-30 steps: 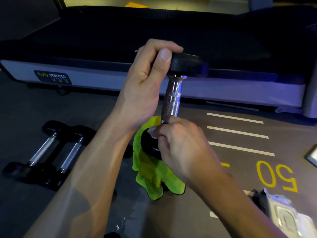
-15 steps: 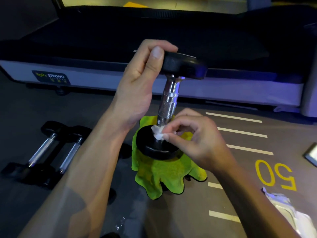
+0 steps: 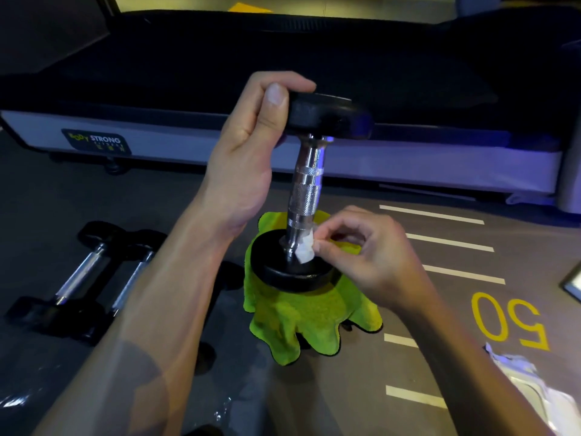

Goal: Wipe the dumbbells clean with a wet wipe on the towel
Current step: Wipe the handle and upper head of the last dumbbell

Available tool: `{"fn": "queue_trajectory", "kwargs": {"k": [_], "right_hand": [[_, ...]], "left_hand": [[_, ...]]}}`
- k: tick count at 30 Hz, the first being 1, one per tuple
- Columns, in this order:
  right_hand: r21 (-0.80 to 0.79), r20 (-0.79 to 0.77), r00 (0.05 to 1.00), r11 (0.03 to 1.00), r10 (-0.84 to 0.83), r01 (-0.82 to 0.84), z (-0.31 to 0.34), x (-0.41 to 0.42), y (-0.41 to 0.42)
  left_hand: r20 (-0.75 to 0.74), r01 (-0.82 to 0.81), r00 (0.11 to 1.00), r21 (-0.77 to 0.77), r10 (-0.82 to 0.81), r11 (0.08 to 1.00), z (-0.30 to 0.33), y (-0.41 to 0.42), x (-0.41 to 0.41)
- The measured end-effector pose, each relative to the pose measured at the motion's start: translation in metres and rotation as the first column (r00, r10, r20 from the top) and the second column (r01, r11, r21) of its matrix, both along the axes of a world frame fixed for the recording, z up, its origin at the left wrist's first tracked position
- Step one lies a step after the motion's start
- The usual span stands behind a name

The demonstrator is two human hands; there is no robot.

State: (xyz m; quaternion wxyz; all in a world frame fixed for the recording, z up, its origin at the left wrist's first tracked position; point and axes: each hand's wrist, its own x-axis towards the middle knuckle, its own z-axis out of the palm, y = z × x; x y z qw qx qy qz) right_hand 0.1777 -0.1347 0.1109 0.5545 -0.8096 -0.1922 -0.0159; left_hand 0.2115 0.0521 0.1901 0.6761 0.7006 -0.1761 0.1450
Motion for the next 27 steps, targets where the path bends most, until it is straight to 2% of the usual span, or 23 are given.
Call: {"fn": "queue_trajectory", "kwargs": {"k": [2, 4, 7, 10, 12, 17, 22, 24, 27], "right_hand": [[0.01, -0.083, 0.996, 0.999, 0.033, -0.032, 0.003, 0.006, 0.0], [0.049, -0.095, 0.991, 0.995, 0.094, -0.089, 0.004, 0.004, -0.001], [-0.024, 0.057, 0.99, 0.992, 0.129, -0.127, 0.009, -0.011, 0.004], [-0.119, 0.192, 0.981, 0.993, 0.042, -0.019, 0.015, -0.019, 0.02], [-0.098, 0.213, 0.976, 0.993, -0.04, 0.062, 0.01, -0.018, 0.025], [0.126, 0.101, 0.993, 0.991, -0.061, 0.048, -0.007, -0.015, 0.022], [0.208, -0.02, 1.0, 0.978, -0.024, 0.028, -0.006, -0.007, 0.021], [0.154, 0.017, 1.0, 0.988, -0.017, 0.015, -0.003, -0.01, 0.021], [-0.006, 0.185, 0.983, 1.0, -0.006, 0.008, 0.003, -0.016, 0.021]], "left_hand": [[0.009, 0.023, 1.0, -0.011, -0.023, 1.0, -0.001, 0.002, -0.001], [0.018, 0.022, 1.0, -0.013, -0.022, 1.0, -0.003, 0.003, -0.001], [0.037, -0.014, 0.999, -0.013, 0.014, 1.0, -0.003, 0.003, -0.001], [0.046, -0.013, 0.999, -0.02, 0.014, 1.0, -0.004, 0.004, 0.0], [0.037, 0.0, 0.999, -0.009, 0.0, 1.0, -0.005, 0.005, 0.0], [-0.011, -0.022, 1.0, -0.051, 0.022, 0.998, -0.004, 0.013, -0.002], [-0.045, -0.055, 0.998, -0.088, 0.051, 0.995, -0.007, 0.018, -0.005], [-0.041, -0.059, 0.998, -0.089, 0.056, 0.994, -0.006, 0.019, -0.004], [-0.034, -0.059, 0.998, -0.091, 0.056, 0.994, -0.007, 0.019, -0.004]]}}
